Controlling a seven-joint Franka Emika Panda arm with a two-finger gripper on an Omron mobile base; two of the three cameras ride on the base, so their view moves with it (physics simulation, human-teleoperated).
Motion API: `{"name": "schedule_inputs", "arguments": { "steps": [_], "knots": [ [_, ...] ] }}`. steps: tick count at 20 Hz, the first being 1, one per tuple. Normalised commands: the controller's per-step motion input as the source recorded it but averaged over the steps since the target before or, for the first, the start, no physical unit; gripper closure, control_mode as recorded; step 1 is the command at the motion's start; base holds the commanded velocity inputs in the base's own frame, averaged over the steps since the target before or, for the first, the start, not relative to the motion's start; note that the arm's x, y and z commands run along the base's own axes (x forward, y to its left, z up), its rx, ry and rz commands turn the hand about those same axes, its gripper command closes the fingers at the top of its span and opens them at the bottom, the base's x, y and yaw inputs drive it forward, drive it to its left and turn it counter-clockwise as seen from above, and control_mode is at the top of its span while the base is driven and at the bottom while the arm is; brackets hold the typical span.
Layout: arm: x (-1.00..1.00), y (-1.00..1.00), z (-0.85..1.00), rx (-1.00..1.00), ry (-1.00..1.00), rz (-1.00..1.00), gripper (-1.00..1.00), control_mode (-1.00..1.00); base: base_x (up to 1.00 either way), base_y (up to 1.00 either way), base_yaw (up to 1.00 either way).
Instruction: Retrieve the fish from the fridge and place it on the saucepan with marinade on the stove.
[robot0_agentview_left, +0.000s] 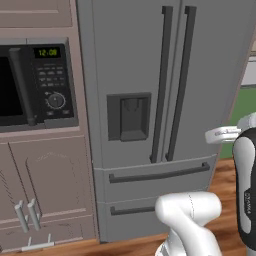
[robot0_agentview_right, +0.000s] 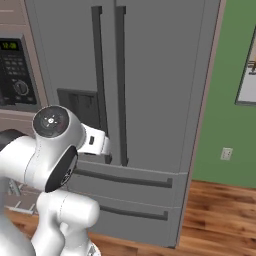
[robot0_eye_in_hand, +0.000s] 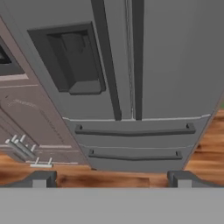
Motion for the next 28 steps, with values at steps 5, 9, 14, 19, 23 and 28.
{"name": "schedule_inputs", "arguments": {
  "steps": [5, 9, 14, 19, 23, 28],
  "knots": [
    [0.01, -0.10, 0.02, 0.00, 0.00, 0.00, -1.00, -1.00, 0.00, 0.00, 0.00],
    [0.00, -0.05, 0.00, 0.00, 0.00, 0.00, -1.00, -1.00, 0.00, 0.00, 0.00],
    [0.41, 0.00, 0.05, 0.00, 0.00, 0.00, -1.00, -1.00, 0.00, 0.00, 0.00],
    [0.62, 0.00, 0.10, 0.02, 0.00, 0.00, -1.00, -1.00, 0.00, 0.00, 0.00],
    [0.61, 0.00, 0.17, 0.03, 0.03, 0.00, -1.00, -1.00, 0.00, 0.00, 0.00],
    [0.66, -0.03, 0.10, 0.04, 0.03, 0.00, -1.00, -1.00, 0.00, 0.00, 0.00]
  ]
}}
